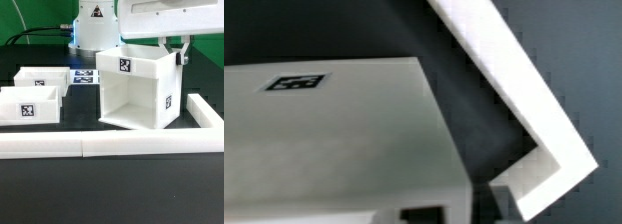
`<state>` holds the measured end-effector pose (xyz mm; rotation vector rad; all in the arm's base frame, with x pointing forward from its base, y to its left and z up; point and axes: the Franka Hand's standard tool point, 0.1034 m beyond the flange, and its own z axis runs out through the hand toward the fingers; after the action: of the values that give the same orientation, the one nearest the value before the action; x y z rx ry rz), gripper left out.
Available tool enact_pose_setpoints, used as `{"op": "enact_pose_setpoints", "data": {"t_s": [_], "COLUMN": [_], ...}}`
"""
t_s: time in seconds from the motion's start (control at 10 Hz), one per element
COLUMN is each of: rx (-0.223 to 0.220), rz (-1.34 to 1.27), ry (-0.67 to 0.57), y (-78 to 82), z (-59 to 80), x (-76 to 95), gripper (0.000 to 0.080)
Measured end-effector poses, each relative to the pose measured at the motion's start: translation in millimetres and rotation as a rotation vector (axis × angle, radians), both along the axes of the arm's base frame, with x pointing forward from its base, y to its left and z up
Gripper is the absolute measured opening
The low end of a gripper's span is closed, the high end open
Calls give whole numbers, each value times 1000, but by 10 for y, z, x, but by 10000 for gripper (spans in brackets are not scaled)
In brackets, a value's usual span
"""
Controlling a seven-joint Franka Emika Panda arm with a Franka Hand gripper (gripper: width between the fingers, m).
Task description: Assemble drawer
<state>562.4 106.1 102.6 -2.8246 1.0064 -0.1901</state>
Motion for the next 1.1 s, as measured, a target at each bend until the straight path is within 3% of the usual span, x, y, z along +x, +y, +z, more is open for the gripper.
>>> {"op": "enact_pose_setpoints", "data": {"t_s": [0.4,0.8,1.1], "rx": [69,193,207], "rz": [-237,-815,-857], "ry": [13,109,114], "y": [68,114,121], "z": [31,-38,-33], "x": [14,-68,-61], "gripper": [42,44,44]}}
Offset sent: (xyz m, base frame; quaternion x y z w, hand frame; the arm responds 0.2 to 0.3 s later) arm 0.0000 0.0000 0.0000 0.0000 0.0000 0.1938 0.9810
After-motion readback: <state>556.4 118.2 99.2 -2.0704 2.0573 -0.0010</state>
